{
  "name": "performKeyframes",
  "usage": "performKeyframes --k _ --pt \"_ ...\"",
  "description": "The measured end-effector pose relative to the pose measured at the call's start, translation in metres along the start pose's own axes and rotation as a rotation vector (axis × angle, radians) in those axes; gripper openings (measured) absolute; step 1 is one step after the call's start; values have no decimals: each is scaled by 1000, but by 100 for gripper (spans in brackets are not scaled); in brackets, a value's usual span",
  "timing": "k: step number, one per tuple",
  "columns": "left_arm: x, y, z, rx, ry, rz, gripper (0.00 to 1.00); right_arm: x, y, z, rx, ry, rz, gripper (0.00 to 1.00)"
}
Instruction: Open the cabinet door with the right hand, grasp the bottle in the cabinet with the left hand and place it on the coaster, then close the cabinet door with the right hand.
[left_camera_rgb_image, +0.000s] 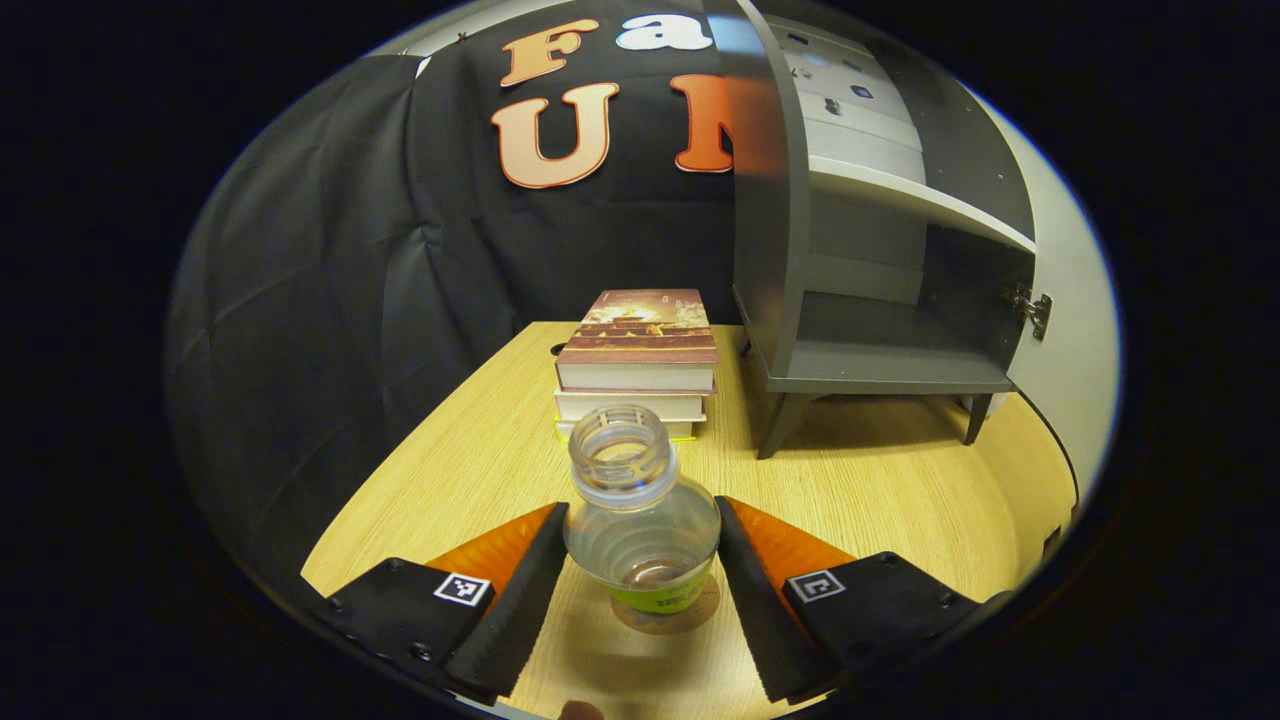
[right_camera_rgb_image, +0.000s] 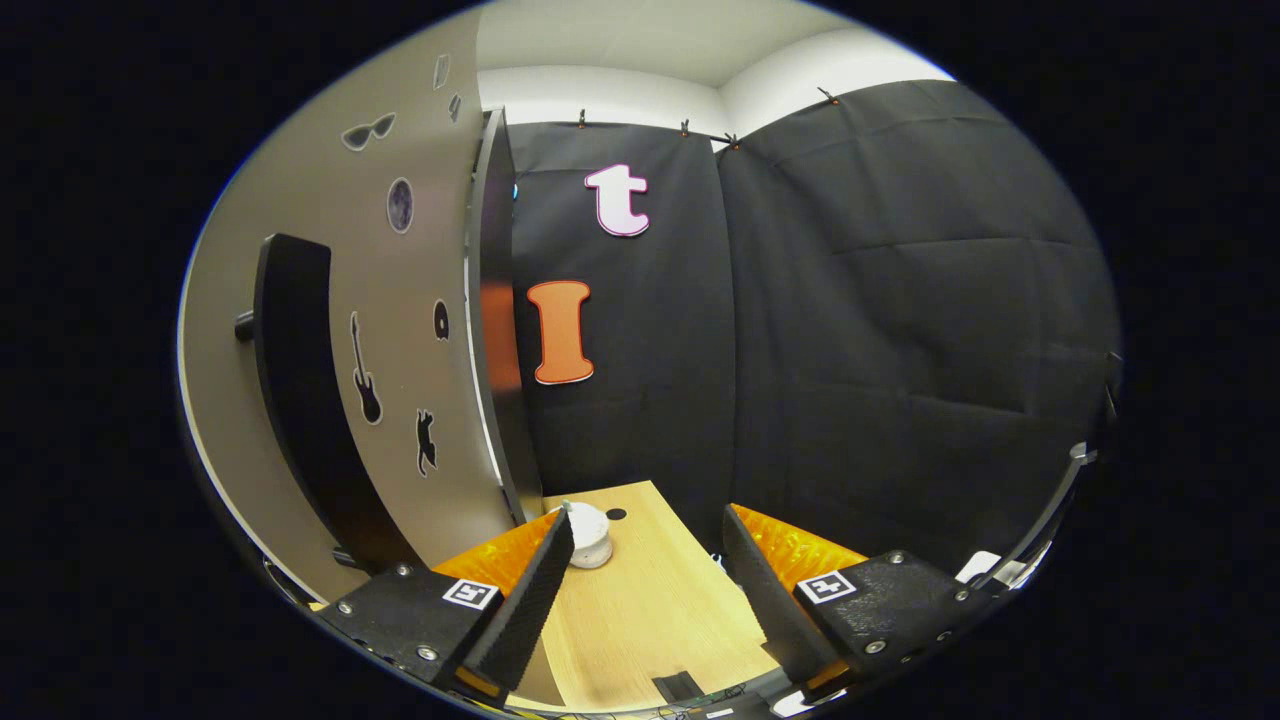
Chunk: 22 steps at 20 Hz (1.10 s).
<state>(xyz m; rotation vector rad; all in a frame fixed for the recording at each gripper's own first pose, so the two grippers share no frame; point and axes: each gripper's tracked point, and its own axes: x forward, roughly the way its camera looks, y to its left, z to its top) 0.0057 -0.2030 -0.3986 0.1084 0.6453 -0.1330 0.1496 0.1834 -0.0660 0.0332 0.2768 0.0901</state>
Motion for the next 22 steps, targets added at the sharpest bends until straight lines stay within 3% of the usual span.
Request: performKeyframes --k 13,22 --pt "-30 -1 41 1 -81 3 92 1 0 2 -2 -11 -3 93" --pt "-79 -4 107 -34 -191 -48 93 3 -3 6 -10 -35 -22 93"
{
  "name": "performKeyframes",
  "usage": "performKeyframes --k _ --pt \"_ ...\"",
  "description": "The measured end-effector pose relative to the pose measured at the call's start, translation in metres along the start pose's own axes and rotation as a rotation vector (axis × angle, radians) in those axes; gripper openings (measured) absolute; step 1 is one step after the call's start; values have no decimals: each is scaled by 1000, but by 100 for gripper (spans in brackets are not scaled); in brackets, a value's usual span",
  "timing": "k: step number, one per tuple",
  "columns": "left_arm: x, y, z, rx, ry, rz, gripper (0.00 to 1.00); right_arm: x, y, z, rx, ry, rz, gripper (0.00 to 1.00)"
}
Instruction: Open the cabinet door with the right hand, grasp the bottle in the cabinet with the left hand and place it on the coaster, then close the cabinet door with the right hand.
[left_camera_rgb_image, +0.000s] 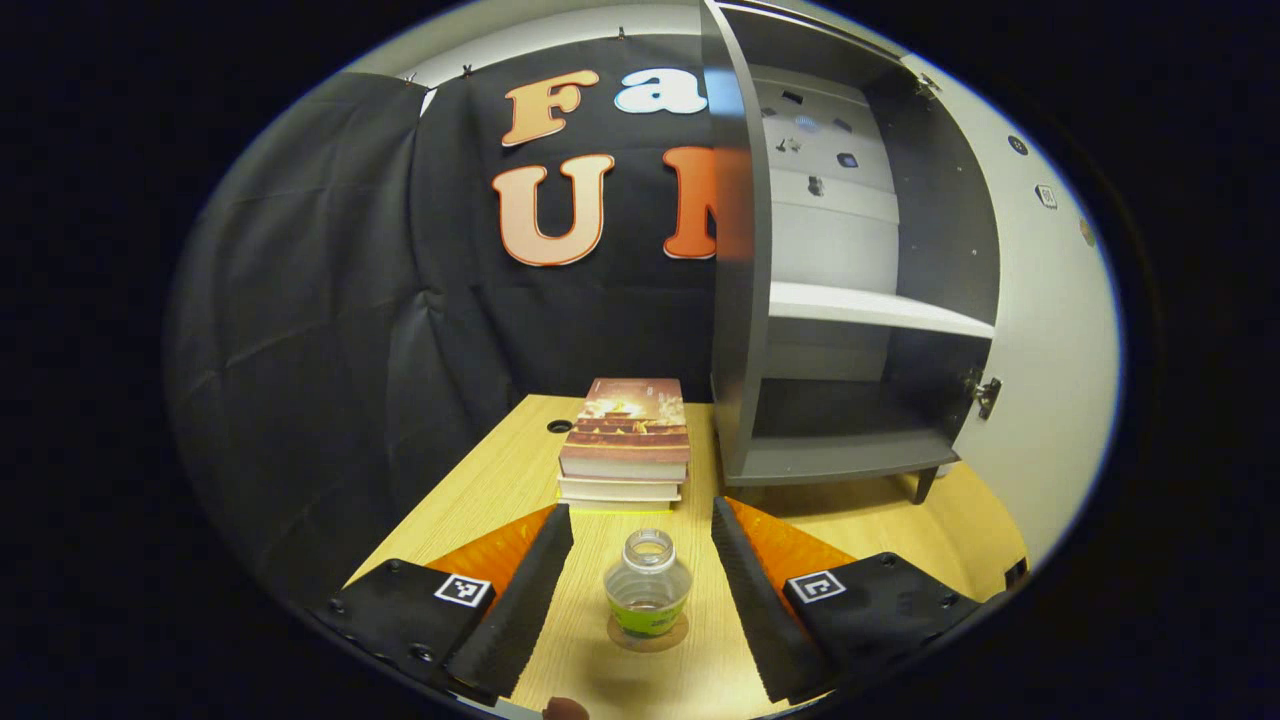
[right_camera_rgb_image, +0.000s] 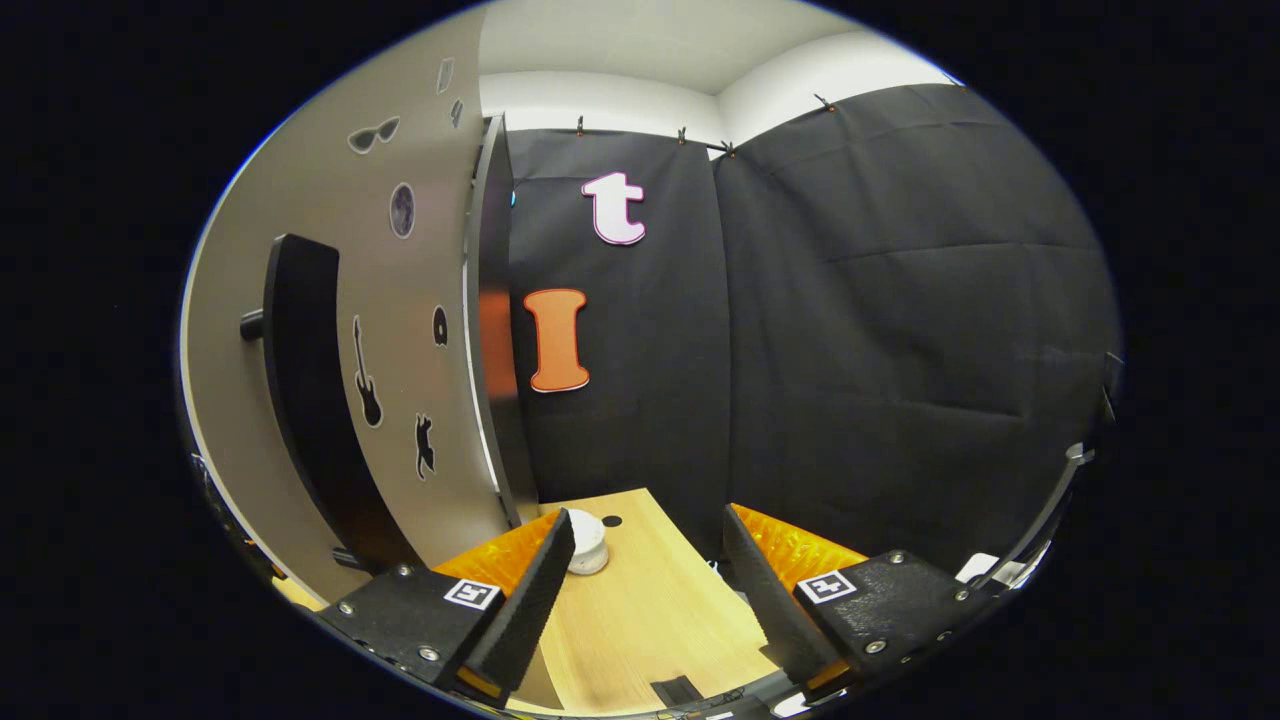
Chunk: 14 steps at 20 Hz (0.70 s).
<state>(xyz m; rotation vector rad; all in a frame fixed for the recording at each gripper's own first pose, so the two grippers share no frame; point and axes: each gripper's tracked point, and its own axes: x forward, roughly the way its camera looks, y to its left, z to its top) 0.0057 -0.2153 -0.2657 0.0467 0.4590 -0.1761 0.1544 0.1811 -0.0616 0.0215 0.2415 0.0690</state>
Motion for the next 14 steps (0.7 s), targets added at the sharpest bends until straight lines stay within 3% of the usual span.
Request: performKeyframes --k 2,3,4,9,14 --pt "-11 0 22 -19 -34 -15 92 0 5 0 -1 -1 13 92" --pt "-17 0 33 -31 -54 -26 92 -1 7 0 -5 -1 20 99" --pt "-23 1 47 -39 -74 -34 92 -3 9 0 -9 -2 28 89" --pt "-55 26 108 -25 -202 -47 93 -5 28 0 -21 -9 71 89" --pt "-80 68 131 -4 -255 -26 93 -12 40 0 -18 -21 52 89"
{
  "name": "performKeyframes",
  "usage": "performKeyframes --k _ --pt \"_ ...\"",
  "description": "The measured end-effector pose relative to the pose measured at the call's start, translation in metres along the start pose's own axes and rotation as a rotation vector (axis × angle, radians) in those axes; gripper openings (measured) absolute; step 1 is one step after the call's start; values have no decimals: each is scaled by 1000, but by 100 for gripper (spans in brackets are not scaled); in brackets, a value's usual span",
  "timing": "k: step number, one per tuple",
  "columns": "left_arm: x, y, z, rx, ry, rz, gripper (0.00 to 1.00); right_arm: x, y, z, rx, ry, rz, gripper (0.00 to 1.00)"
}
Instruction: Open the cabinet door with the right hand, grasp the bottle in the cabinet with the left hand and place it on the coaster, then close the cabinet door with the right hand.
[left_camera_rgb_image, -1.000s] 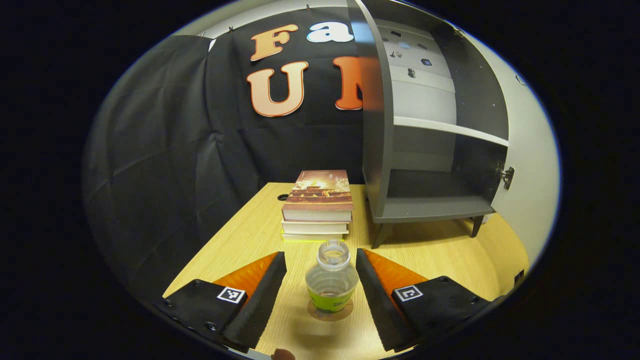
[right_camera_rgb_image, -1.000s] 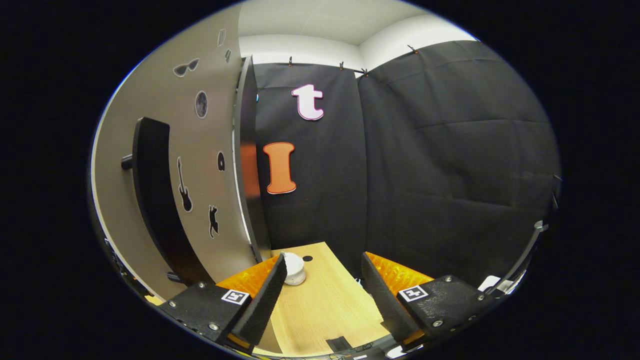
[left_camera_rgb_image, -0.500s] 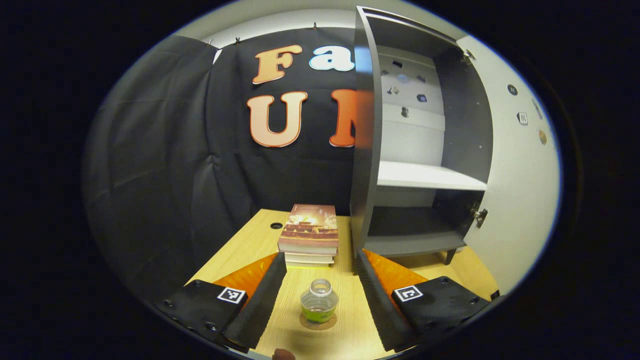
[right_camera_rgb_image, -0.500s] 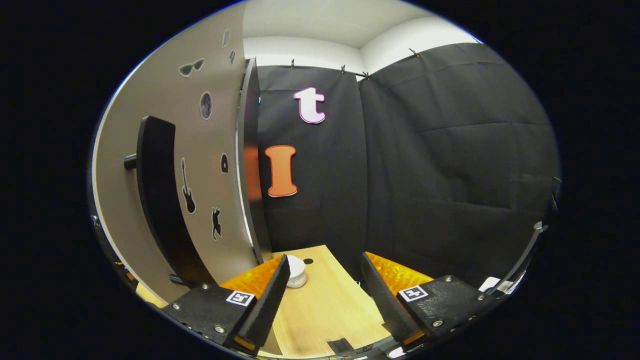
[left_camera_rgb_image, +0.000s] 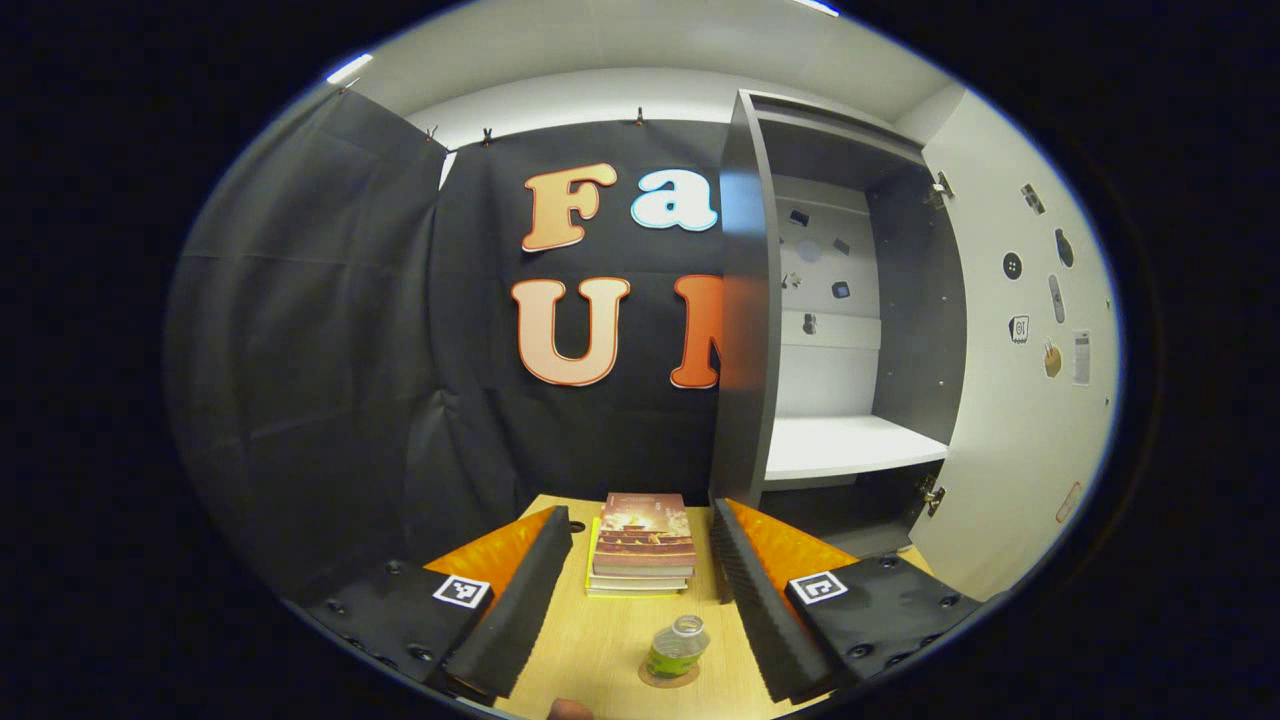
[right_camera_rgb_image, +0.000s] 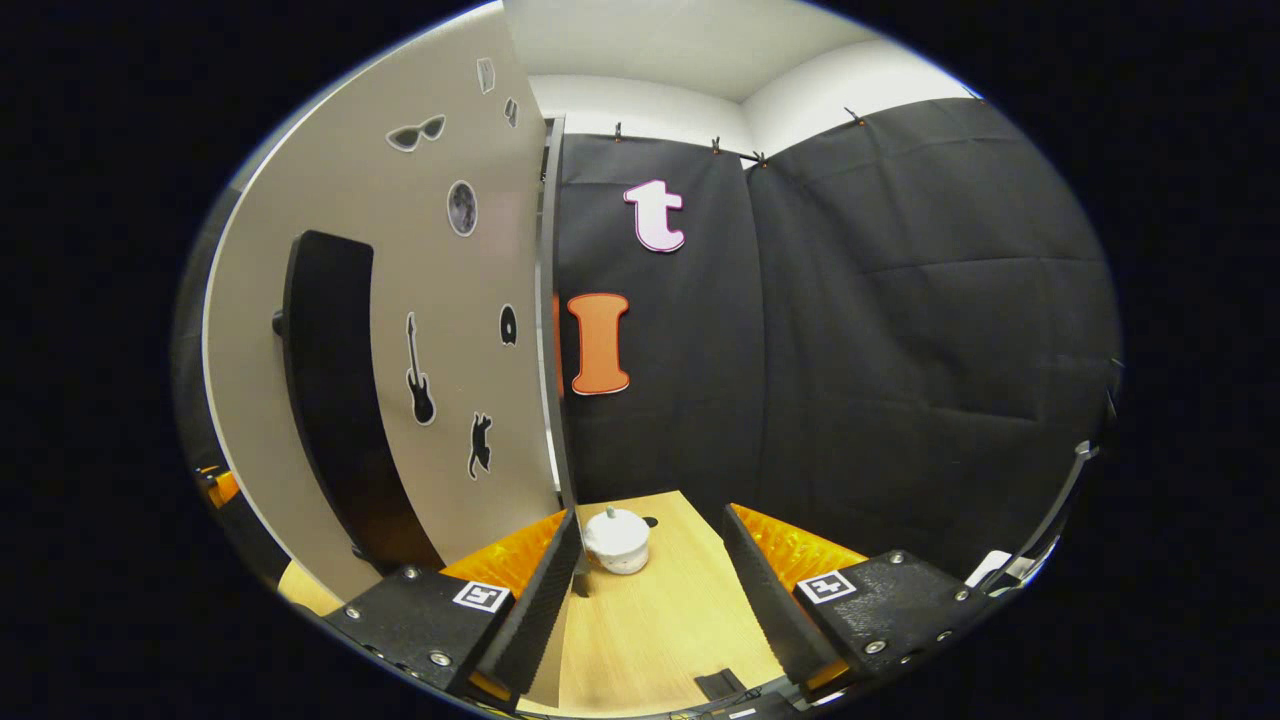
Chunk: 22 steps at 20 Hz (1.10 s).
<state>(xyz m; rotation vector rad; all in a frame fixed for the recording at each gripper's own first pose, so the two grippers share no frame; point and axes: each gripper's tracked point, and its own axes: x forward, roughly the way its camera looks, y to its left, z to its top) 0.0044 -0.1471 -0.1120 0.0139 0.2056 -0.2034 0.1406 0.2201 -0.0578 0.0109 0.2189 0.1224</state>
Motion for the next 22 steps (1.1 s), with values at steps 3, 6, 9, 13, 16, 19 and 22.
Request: performKeyframes --k 3,6,9,13,16,19,22 --pt "-13 28 5 1 -11 12 99 0 4 0 1 -9 -10 89" --pt "-22 57 10 8 -28 37 98 -1 16 -1 9 -6 5 89" --pt "-33 85 15 -1 -39 67 97 1 34 -2 20 1 47 89" --pt "-48 120 18 -24 -50 113 94 3 60 -2 6 -2 118 89" --pt "-61 145 19 -35 -56 151 94 11 79 -3 11 0 167 89" --pt "-73 167 18 -39 -60 189 94 18 104 -6 22 11 236 99" --pt "-86 191 19 -43 -65 238 94 27 118 -9 10 21 290 92"
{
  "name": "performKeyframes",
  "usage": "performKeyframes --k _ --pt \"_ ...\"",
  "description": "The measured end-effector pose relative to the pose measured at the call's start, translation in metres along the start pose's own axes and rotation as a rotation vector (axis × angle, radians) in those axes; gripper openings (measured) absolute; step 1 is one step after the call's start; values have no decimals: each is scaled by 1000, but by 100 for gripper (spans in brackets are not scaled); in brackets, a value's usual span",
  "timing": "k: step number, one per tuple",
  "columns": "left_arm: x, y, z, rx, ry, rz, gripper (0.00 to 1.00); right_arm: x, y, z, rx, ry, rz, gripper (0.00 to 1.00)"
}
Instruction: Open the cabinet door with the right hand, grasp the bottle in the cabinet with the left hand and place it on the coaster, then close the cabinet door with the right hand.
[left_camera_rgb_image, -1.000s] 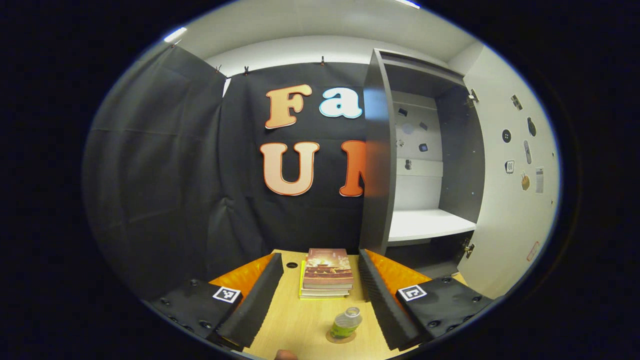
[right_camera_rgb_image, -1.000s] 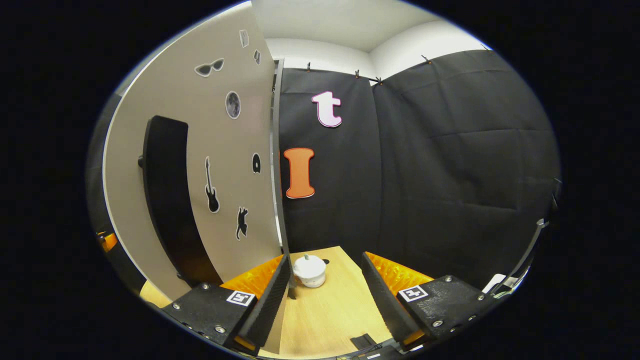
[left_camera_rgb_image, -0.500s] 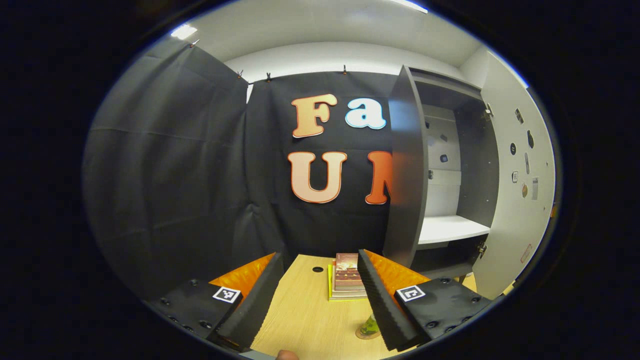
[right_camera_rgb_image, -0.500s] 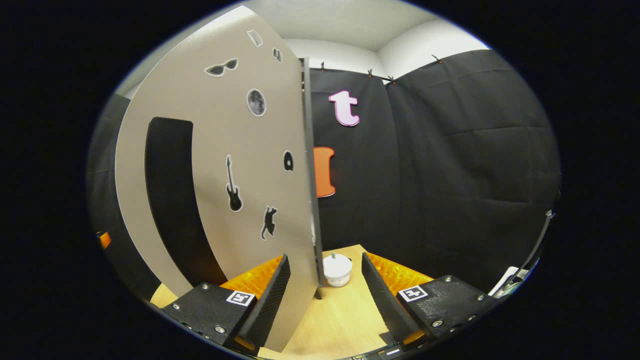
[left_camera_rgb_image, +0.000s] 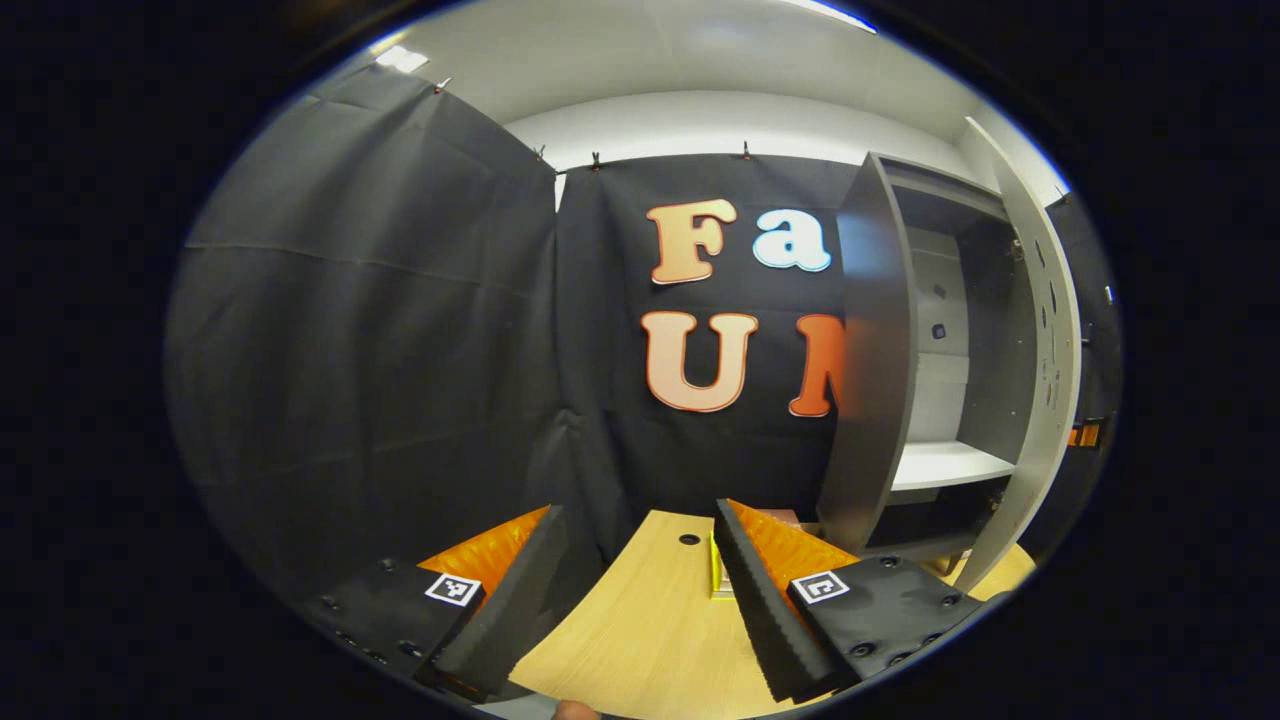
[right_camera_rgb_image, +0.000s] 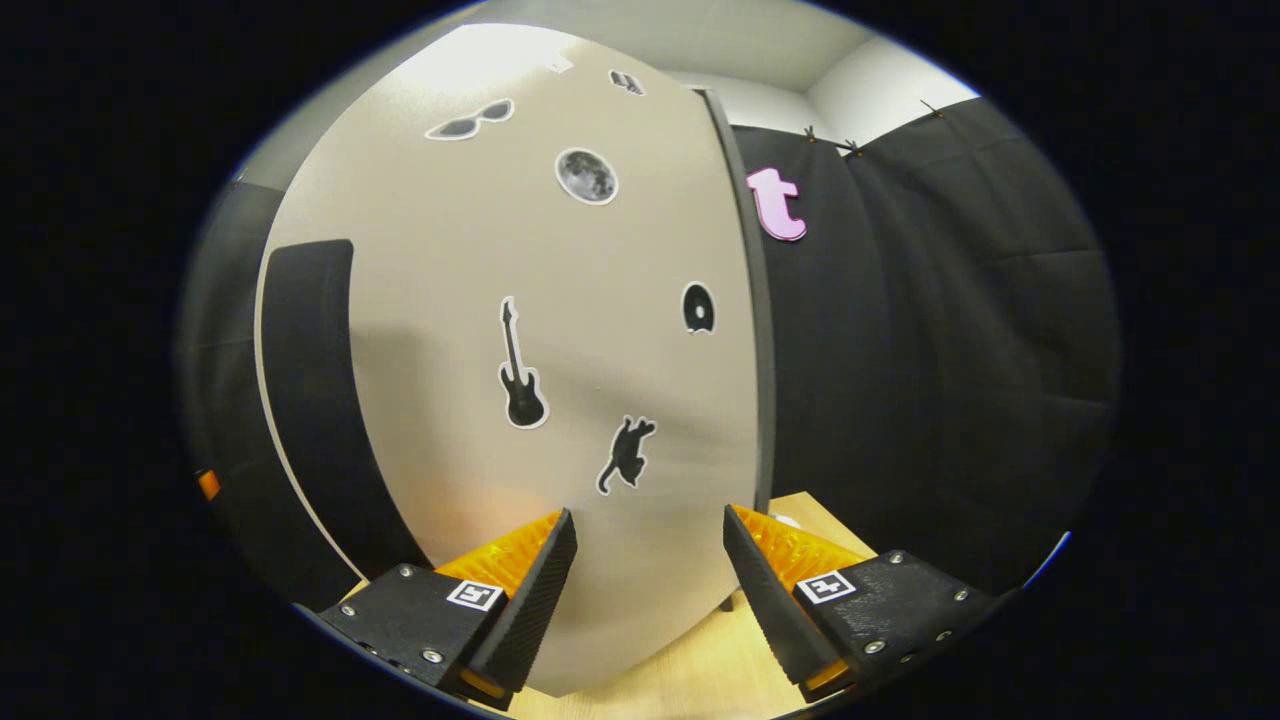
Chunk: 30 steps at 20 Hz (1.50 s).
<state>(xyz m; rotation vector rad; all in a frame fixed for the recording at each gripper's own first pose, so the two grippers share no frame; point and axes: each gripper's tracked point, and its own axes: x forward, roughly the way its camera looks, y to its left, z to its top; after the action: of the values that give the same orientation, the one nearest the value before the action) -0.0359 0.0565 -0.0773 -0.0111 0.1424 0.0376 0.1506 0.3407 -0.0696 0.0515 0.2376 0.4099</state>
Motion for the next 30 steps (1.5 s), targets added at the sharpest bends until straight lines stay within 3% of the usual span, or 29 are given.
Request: performKeyframes --k 11,13,18,25,30 --pt "-15 72 -7 -25 19 153 97 2 8 1 -75 -9 69 91" --pt "-14 73 -4 -21 17 157 100 2 8 2 -75 -11 76 91" --pt "-9 66 -2 -2 12 149 94 3 10 5 -123 -27 74 91" --pt "-7 56 12 25 -3 149 94 8 14 8 -133 -33 82 91" --pt "-7 48 19 34 -11 141 94 6 11 5 -205 -37 40 90"
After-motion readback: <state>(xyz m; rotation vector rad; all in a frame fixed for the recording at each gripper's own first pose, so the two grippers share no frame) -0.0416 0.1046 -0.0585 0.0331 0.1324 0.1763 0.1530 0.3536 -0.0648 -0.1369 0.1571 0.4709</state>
